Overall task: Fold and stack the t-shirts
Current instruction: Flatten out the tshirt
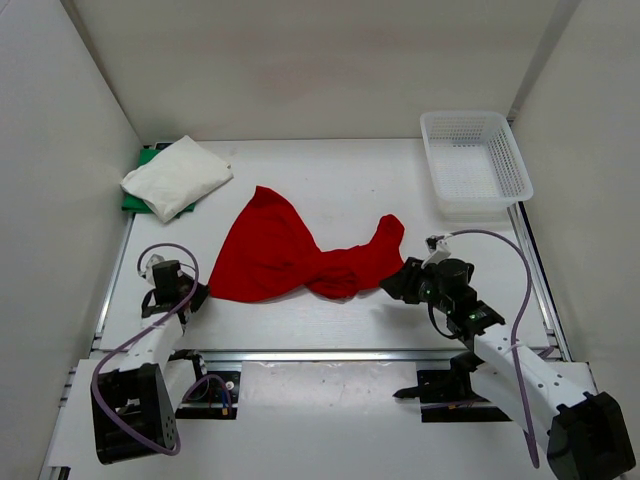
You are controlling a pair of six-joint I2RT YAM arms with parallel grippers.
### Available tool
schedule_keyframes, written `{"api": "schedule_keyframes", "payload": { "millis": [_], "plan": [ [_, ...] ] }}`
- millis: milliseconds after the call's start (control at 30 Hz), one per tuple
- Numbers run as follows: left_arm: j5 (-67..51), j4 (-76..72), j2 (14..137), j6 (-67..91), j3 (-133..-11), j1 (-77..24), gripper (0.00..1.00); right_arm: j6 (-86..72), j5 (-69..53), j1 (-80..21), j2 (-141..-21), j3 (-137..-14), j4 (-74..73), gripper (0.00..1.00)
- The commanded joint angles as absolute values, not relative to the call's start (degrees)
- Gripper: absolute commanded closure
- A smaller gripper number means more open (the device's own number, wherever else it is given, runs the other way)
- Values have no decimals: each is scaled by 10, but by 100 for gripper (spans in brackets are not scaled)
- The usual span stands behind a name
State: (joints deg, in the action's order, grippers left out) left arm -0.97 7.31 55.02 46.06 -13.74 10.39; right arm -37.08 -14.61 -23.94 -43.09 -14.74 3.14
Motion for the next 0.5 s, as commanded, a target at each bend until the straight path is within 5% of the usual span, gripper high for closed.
{"api": "schedule_keyframes", "payload": {
  "millis": [0, 467],
  "plan": [
    [-1, 76, 547, 459, -136, 91, 96, -362, -133, -208, -432, -148, 28, 65],
    [-17, 79, 498, 391, -202, 70, 100, -337, -74, -65, -549, -155, 30, 57]
  ]
}}
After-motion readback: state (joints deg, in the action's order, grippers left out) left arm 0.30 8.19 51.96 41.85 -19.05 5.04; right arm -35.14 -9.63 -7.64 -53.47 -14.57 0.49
